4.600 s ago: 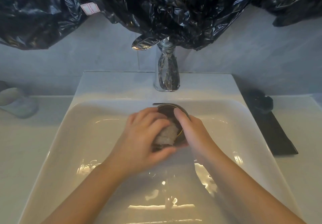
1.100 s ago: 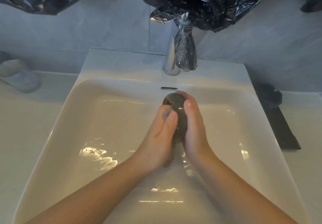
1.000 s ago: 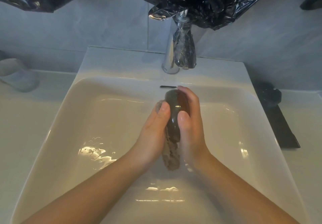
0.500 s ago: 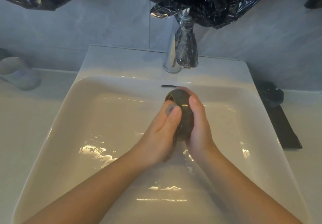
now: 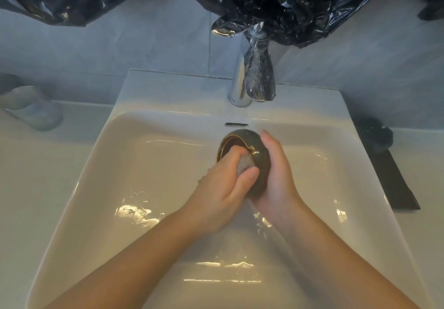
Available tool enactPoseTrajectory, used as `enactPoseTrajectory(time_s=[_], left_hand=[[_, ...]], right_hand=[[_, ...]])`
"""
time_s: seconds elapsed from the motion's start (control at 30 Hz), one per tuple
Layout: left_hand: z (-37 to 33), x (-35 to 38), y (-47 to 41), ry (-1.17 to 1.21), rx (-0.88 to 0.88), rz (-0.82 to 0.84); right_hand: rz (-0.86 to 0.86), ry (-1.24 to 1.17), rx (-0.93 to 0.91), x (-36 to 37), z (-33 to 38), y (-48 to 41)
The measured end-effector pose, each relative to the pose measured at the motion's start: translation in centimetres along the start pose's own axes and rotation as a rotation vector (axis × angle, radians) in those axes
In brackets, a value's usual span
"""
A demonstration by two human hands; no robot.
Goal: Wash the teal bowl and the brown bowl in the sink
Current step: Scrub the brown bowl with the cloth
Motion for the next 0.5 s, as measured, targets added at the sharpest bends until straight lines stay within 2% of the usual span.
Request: enactPoseTrajectory(time_s=[0.07, 0.13, 0.2, 0.23, 0.3, 0.4, 0.43, 0.5], left_hand=[[-0.2, 0.6, -0.1, 0.322, -0.168, -0.002], [0.3, 0.9, -0.3, 0.541, -0.350, -0.010], [0.6, 0.7, -0.5, 0.630, -0.401, -0.015], [0.6, 0.5, -0.5, 0.634, -0.371, -0.014], [0.4, -0.1, -0.7, 0.580, -0.293, -0.036], [0.3, -0.9, -0.8, 0.219, -0.076, -0.024], [0.3, -0.9, -0.6, 0.103, -0.018, 0.006], [0.3, -0.7, -0.4, -0.052, 0.039, 0.044]], right_hand=[[-0.014, 0.206, -0.293, -0.1, 0.1, 0.0], [0.048, 0.479, -0.625, -0.2, 0.3, 0.4], [0.127, 0.663, -0.779, -0.3, 0.1, 0.5], [0.153, 0.650, -0.766, -0.2, 0.1, 0.6], [0.182, 0.415, -0.577, 0.4, 0.2, 0.7], [0.104, 0.027, -0.114, 0.5, -0.1, 0.4], [0.102, -0.020, -0.020, 0.3, -0.3, 0.3], [0.050, -0.056, 0.032, 0.1, -0.1, 0.3]])
Point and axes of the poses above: each hand's wrist, its own y-axis away from the middle knuckle, its own x-axis out of the palm, z = x × y, the point moved 4 cm from there along -y, towards the middle knuckle, and after that the axes turned 11 degrees about -y, right-handed, at the moved point
